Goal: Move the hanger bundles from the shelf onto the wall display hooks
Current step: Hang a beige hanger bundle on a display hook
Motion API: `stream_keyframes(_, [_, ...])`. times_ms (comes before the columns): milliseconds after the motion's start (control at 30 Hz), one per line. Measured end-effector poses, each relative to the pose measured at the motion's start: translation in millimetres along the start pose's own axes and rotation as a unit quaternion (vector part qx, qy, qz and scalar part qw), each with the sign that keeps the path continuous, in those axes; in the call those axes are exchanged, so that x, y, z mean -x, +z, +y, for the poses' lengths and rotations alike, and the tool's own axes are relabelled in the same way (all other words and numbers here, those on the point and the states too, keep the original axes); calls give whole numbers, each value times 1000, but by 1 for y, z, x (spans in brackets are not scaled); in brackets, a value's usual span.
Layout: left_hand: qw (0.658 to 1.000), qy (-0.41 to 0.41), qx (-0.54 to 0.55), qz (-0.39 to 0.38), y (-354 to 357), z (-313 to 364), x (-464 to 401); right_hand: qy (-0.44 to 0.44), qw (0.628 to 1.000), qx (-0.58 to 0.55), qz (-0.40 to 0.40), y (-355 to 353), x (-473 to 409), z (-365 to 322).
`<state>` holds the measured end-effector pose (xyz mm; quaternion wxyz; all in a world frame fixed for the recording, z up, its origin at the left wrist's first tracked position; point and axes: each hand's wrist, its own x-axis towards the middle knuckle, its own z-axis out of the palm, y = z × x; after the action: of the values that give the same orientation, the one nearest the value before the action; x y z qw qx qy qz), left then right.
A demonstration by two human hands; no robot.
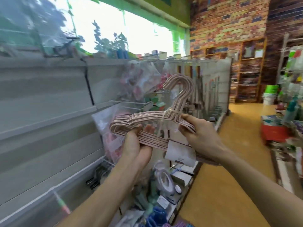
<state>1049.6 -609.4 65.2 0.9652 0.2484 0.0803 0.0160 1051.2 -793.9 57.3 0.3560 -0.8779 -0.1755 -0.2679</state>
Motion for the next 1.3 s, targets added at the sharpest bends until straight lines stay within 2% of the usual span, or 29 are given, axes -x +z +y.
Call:
stream_keyframes(300, [991,125,-22,43,-52,87,62,-93,988,-105,-68,70,-9,-79])
stream_keyframes(533, [956,259,-64,120,-96,167,114,-154,965,-187,-99,135,-6,-163])
stream_keyframes(933, [912,367,-60,175,-165,289,213,-242,922,-260,-157,212,18,-319])
stream_keyframes(1300, [880,437,-89,165,-190,393,300,-297,862,-353,-211,242,17,-451])
